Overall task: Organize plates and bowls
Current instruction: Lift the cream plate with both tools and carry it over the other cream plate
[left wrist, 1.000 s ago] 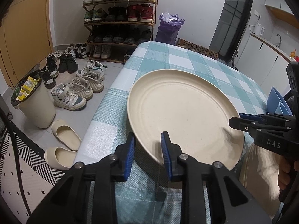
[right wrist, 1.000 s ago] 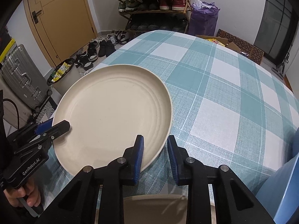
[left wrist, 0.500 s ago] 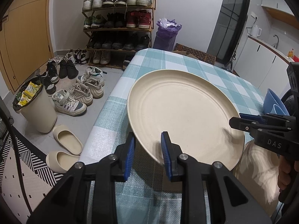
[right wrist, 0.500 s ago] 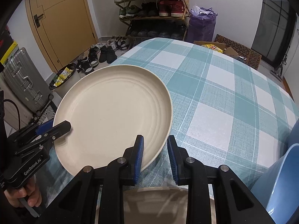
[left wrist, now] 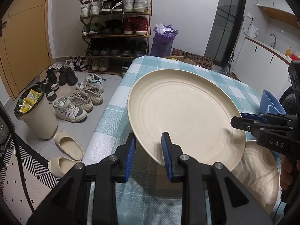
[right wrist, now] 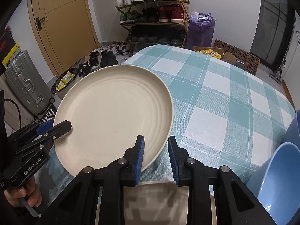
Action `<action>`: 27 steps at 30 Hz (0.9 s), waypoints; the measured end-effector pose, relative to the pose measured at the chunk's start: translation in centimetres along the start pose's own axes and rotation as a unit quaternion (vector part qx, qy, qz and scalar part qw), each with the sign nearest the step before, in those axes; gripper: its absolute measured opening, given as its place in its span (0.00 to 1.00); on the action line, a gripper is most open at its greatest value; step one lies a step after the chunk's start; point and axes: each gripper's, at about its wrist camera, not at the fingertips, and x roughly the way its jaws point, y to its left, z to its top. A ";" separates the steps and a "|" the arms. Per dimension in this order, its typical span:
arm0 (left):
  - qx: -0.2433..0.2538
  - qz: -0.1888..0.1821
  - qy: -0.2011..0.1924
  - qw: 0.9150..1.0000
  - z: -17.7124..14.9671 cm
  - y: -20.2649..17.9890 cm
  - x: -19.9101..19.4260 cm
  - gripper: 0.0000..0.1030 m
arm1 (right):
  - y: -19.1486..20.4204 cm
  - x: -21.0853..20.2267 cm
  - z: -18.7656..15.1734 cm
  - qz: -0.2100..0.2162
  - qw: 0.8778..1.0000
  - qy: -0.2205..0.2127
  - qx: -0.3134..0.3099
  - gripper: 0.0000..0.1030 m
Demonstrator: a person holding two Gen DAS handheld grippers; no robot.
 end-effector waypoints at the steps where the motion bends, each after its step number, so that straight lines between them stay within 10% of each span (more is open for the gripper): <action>1: 0.001 -0.001 -0.001 1.000 0.1 -0.1 -0.1 0.25 | -0.1 -0.3 0.0 -0.001 1.000 -0.002 0.000 0.26; 27: 0.054 -0.037 -0.035 0.997 -0.2 -5.7 -4.6 0.25 | -2.6 -8.7 -4.3 -0.035 0.998 -0.045 0.034 0.26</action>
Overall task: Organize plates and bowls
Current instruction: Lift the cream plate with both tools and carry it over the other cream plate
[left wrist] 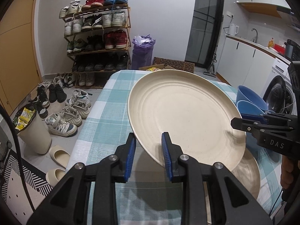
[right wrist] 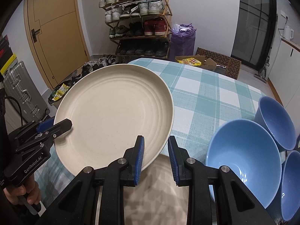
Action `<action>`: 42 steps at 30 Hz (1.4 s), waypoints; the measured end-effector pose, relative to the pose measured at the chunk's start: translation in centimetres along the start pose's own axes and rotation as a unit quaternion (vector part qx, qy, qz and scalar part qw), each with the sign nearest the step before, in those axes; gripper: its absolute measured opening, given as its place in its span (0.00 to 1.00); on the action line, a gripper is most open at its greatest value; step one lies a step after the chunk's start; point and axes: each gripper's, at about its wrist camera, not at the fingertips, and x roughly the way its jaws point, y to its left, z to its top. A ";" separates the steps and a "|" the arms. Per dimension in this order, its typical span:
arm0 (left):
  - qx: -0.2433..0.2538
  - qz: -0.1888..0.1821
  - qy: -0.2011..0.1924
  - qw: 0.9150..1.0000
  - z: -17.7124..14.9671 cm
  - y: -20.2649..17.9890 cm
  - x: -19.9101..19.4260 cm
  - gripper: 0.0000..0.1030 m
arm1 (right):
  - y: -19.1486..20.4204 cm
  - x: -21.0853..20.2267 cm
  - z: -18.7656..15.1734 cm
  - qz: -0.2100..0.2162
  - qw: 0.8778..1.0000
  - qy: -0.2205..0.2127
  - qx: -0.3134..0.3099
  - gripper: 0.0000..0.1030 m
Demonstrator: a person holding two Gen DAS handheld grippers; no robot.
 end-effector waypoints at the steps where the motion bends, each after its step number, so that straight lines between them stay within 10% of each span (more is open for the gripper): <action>1: 0.003 -0.001 0.000 1.000 0.0 -0.2 -0.1 0.25 | -0.2 -0.2 -0.2 -0.001 1.000 0.000 0.002 0.26; 42: 0.064 -0.026 0.032 0.997 -4.3 -5.9 -1.5 0.26 | -3.6 -4.5 -6.0 -0.016 0.999 0.006 0.040 0.26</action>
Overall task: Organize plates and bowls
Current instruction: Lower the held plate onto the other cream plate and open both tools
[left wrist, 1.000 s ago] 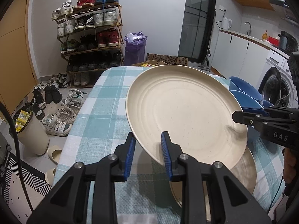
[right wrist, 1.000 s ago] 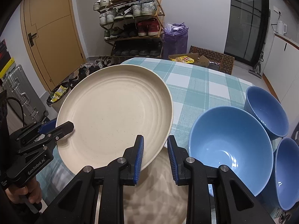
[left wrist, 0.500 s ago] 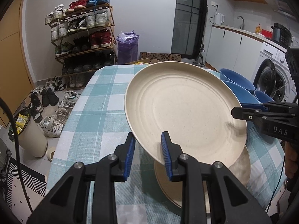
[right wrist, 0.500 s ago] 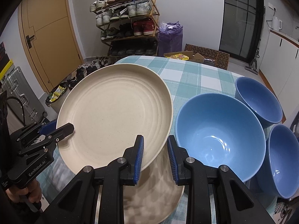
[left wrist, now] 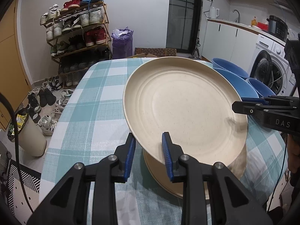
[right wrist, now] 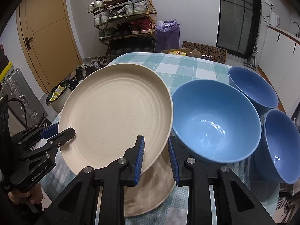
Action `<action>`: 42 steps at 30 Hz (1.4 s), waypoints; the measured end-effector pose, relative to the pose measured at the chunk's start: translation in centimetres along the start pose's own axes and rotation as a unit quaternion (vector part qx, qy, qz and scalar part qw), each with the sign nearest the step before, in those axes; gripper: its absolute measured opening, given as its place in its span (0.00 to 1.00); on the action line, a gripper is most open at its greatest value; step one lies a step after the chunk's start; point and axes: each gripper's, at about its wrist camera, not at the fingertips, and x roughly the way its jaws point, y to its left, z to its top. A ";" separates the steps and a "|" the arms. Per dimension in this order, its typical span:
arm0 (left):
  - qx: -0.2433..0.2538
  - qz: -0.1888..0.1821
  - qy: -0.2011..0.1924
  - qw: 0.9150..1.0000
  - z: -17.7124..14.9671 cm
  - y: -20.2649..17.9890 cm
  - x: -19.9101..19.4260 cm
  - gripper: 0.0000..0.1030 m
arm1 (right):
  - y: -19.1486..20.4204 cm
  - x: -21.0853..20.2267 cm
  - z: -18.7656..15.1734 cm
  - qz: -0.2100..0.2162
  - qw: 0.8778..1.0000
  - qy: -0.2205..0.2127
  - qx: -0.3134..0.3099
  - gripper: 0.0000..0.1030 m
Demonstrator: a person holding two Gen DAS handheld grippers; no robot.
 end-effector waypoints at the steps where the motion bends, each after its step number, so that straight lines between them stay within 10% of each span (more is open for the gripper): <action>1: 0.001 0.000 0.001 1.000 -0.1 -0.1 0.0 0.26 | 0.0 0.0 -0.3 -0.001 1.000 0.001 -0.001 0.26; 42: 0.028 -0.004 0.042 0.999 -3.0 -1.8 0.5 0.26 | -0.6 1.1 -5.1 -0.020 0.999 0.047 -0.005 0.26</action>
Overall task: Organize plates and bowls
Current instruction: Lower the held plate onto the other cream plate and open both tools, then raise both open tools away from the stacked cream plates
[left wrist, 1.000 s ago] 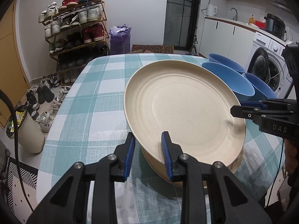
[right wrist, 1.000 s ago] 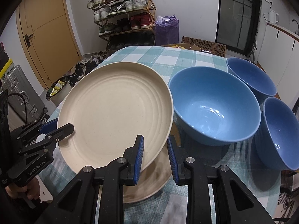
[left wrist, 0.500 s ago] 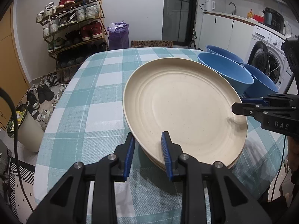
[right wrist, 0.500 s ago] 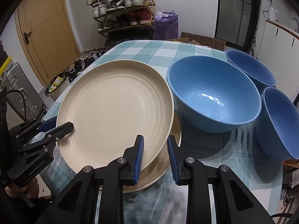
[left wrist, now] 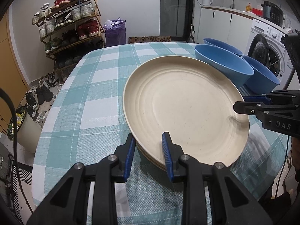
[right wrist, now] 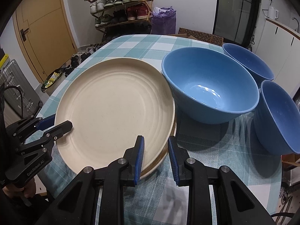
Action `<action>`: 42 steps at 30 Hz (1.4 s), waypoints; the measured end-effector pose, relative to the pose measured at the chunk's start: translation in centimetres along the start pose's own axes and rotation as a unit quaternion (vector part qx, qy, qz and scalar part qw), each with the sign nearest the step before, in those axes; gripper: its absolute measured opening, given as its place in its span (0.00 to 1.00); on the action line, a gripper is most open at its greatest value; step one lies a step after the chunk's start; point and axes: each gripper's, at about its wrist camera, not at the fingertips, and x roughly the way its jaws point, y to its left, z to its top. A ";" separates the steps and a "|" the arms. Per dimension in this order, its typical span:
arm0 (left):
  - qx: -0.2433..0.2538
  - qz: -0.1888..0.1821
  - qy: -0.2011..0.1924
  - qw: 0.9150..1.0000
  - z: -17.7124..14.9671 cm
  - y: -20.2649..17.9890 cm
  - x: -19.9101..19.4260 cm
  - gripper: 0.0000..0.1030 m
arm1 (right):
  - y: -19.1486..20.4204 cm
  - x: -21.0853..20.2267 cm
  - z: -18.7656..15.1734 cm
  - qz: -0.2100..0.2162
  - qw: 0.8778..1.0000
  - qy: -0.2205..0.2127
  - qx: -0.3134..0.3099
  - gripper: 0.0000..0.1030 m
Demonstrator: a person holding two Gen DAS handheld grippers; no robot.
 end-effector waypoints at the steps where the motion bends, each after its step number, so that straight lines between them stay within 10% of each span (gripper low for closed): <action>1: 0.001 0.001 0.001 1.000 0.0 -0.1 0.1 0.26 | 0.0 0.0 0.0 -0.001 1.000 0.002 -0.001 0.26; 27: 0.026 0.014 0.011 0.999 -0.4 -0.9 0.8 0.31 | 1.4 0.8 -0.5 -0.039 0.998 0.015 -0.037 0.26; 42: 0.041 0.022 0.019 0.999 -0.6 -1.0 1.2 0.50 | 1.8 0.8 -0.4 -0.020 0.998 0.015 -0.049 0.28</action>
